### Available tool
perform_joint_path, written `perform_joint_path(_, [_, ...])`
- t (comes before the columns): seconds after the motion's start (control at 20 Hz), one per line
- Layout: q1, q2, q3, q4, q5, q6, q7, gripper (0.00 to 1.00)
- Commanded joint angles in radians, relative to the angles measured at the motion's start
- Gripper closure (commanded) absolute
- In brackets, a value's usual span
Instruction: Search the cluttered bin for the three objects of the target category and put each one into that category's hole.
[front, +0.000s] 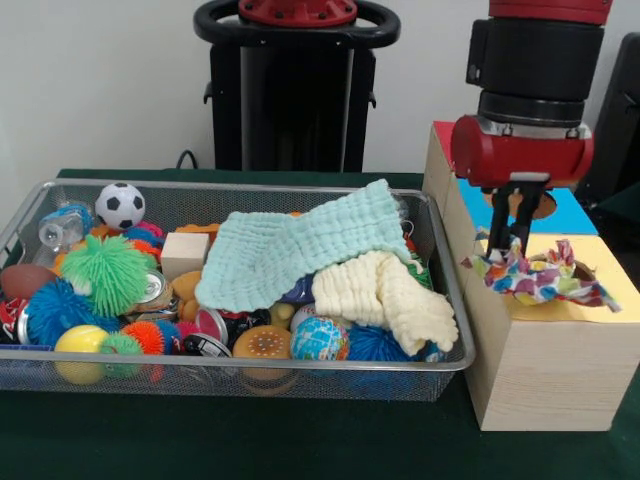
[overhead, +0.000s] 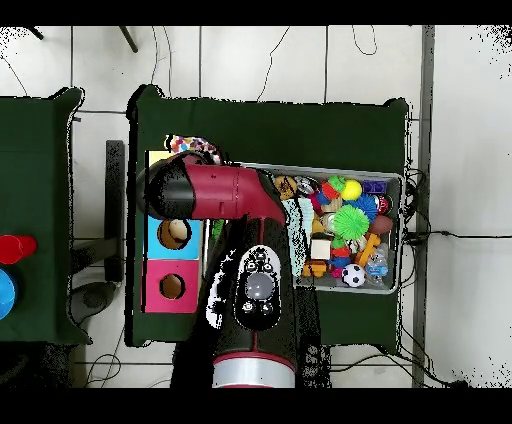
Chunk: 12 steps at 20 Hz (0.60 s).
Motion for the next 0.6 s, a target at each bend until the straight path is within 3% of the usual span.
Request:
perform_joint_path(0.05, [0.020, 0.098, -0.069, 0.122, -0.023, -0.107, 0.285, 1.00])
perform_joint_path(0.25, [0.069, 0.123, -0.130, 0.111, -0.009, -0.018, 0.281, 1.00])
perform_joint_path(0.6, [0.118, 0.128, -0.158, 0.120, 0.018, 0.104, 0.269, 1.00])
